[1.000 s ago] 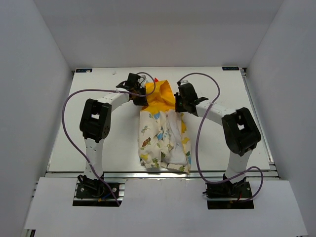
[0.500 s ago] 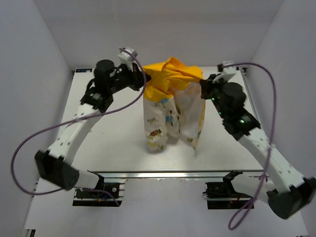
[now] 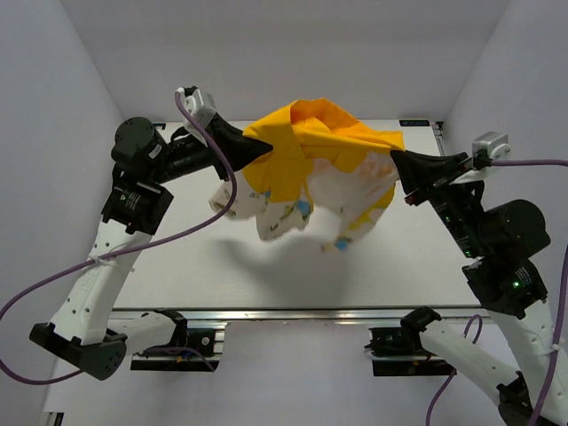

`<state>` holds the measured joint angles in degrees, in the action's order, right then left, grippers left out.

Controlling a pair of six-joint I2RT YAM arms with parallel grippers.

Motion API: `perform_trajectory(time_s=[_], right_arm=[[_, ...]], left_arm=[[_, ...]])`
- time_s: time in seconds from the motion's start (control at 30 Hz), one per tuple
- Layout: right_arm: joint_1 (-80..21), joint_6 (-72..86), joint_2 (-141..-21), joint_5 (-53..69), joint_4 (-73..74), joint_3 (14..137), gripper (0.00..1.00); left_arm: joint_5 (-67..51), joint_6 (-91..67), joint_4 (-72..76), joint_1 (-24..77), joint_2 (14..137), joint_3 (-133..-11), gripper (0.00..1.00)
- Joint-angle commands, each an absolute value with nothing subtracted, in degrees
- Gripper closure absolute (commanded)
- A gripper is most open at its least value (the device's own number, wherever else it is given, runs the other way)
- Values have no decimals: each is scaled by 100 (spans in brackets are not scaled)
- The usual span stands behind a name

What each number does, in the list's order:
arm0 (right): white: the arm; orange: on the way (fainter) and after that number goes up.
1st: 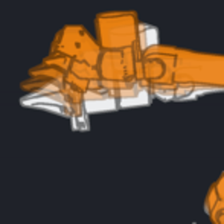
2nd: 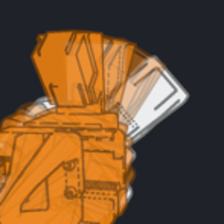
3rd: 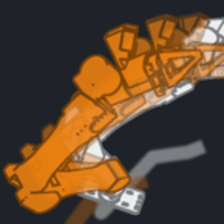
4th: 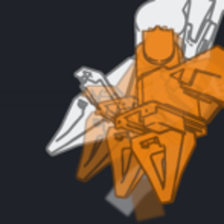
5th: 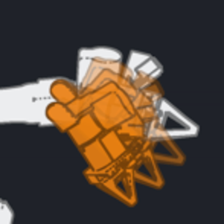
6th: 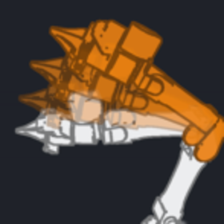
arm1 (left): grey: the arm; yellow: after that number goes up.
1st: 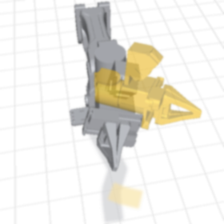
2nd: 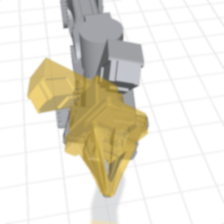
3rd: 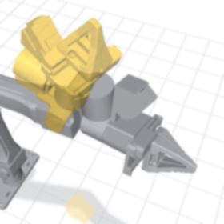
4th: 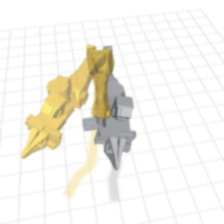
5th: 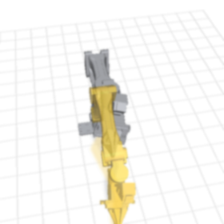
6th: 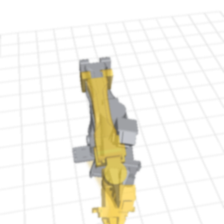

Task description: Zip up the jacket

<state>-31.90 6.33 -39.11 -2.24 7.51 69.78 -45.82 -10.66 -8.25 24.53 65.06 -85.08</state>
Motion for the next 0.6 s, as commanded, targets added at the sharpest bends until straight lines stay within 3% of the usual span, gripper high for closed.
perform_trajectory(time_s=[0.0, 0.1, 0.27, 0.4, 0.43, 0.47, 0.5, 0.53, 0.57], right_arm=[[-2979, 343, -4137, -1642, 755, 7417, 100], [-2979, 605, -5031, -2186, 1028, 7576, 100], [-2962, 1159, -6817, -2672, 1353, 7638, 100], [-2822, 1538, -8782, -2312, 1266, 7865, 100], [-2813, 1616, -9102, -2312, 1274, 8014, 100], [-2813, 1591, -9436, -2024, 1301, 8398, 100], [-2804, 1539, -9996, -1856, 1396, 8620, 88], [-2804, 1486, -10219, -1707, 1458, 8840, 77], [-2812, 1372, -10413, -1392, 1529, 9225, 62]], left_arm=[[-4009, -1133, -861, 2224, 6626, -8850, 100], [-3684, -1239, -913, 2224, 7407, -8982, 100], [-3199, -827, -1170, 2119, 9758, -9474, 100], [-4444, -1150, -556, 1452, 11458, -9878, 100], [-4647, -1456, -467, 1320, 11774, -10001, 80], [-4806, -1633, -353, 1066, 12343, -10367, 71], [-5243, -1800, -265, 950, 12575, -10536, 55], [-5369, -2037, -255, 871, 12777, -10729, 2], [-5448, -2074, -412, 774, 12910, -11123, 2]])
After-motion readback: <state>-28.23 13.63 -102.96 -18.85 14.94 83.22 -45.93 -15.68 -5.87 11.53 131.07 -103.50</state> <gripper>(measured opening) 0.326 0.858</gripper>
